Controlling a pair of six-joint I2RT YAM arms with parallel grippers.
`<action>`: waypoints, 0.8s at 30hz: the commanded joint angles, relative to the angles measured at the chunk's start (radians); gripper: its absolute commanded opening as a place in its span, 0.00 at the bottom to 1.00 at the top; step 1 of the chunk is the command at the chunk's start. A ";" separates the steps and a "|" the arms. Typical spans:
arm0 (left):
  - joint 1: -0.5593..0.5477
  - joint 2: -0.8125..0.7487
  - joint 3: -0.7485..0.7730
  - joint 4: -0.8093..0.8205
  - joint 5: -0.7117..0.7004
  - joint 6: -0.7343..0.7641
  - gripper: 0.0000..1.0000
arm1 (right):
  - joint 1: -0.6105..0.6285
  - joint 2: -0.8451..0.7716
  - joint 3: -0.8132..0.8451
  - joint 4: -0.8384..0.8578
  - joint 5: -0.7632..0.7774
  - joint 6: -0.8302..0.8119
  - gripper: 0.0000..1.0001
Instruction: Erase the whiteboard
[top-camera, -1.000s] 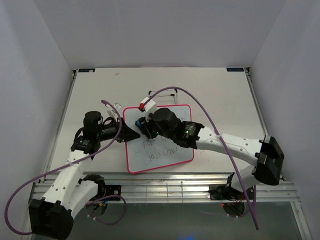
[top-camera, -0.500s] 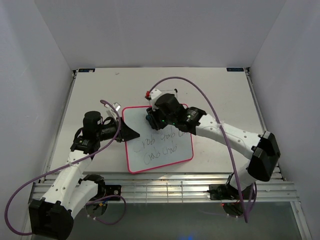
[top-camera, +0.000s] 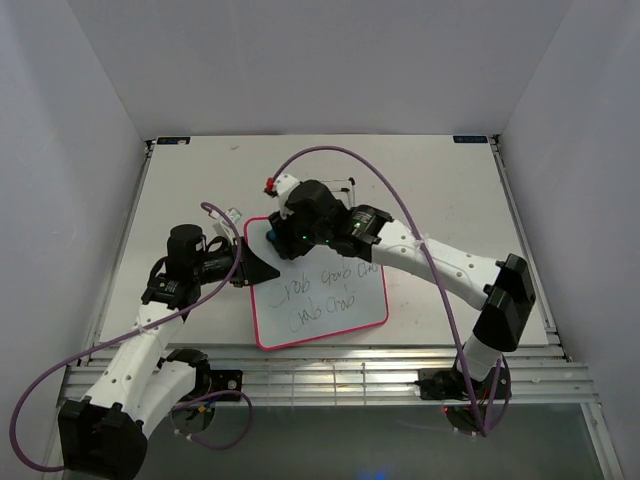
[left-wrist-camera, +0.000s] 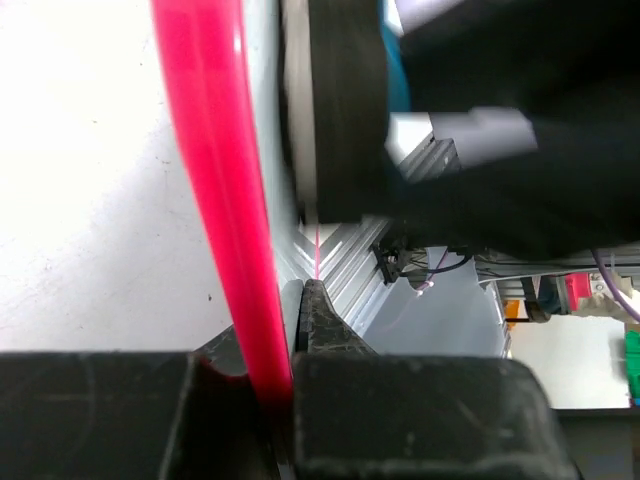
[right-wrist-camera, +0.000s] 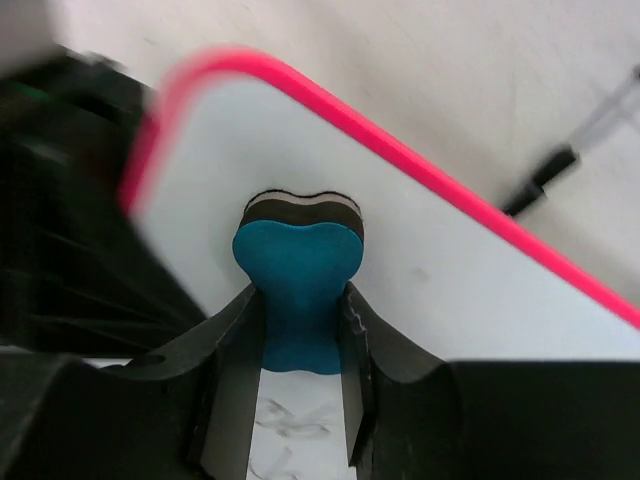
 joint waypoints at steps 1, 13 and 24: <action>-0.040 -0.037 0.021 0.078 0.076 0.175 0.00 | -0.198 -0.026 -0.197 -0.088 0.046 0.041 0.30; -0.046 -0.034 0.021 0.082 0.080 0.174 0.00 | -0.206 -0.076 -0.210 -0.002 -0.142 0.038 0.29; -0.046 -0.060 0.018 0.074 0.039 0.172 0.00 | -0.247 -0.161 -0.450 0.160 -0.211 0.070 0.28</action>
